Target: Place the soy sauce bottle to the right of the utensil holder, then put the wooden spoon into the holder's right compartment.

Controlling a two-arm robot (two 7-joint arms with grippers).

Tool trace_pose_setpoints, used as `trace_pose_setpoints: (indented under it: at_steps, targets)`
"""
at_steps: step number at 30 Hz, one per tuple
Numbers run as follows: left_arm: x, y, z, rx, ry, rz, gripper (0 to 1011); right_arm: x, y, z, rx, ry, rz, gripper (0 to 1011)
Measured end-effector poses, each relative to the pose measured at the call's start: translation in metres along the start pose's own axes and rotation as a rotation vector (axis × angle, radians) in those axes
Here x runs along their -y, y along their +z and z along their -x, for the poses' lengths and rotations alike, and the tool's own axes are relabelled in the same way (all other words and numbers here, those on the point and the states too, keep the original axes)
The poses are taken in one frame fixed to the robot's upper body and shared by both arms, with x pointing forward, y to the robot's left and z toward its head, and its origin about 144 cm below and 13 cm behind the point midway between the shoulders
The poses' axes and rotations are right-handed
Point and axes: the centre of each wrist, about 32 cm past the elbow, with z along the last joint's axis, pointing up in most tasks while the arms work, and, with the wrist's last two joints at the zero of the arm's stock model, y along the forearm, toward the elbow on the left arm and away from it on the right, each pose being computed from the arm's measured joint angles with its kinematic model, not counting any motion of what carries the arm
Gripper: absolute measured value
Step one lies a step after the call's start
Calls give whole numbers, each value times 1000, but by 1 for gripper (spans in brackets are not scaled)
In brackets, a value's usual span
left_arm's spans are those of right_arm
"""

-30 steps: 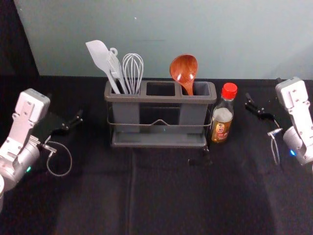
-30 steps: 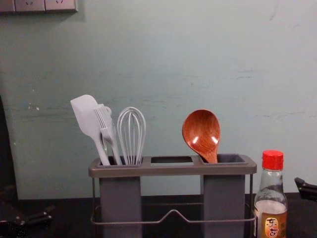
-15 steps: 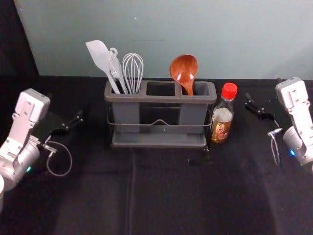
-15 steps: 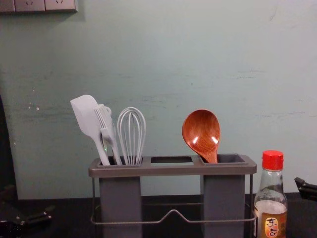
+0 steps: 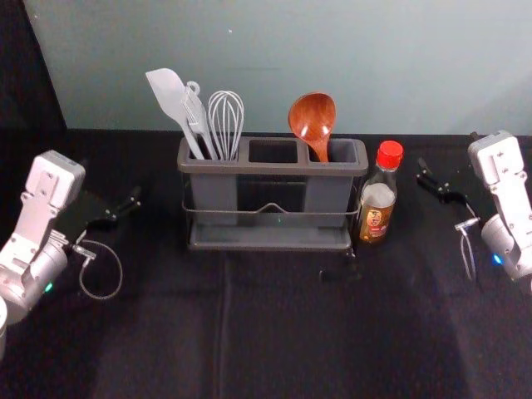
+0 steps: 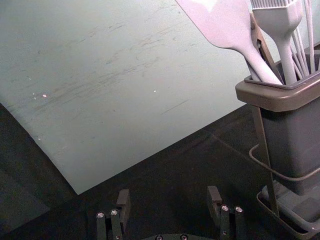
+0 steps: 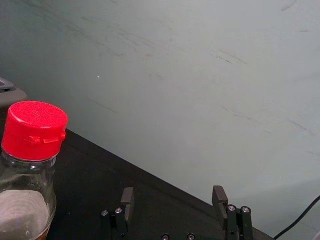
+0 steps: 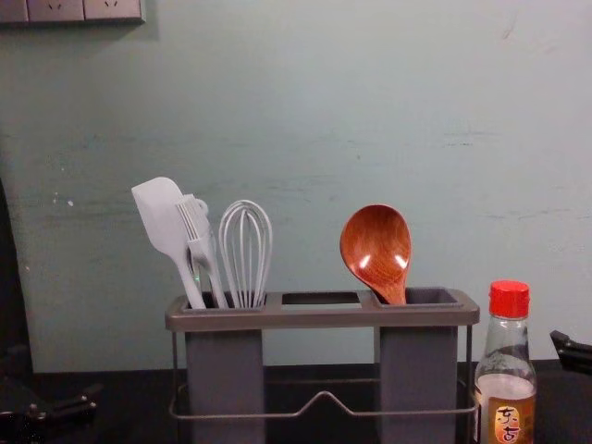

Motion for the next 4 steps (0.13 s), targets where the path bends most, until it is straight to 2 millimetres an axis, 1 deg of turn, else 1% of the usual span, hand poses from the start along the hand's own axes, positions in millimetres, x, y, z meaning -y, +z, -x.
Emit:
trace_pose_setpoints:
  at_steps: [4]
  targets:
    - [0,0,0,0,0,0,1005,0,0,0,0,0,0,1002]
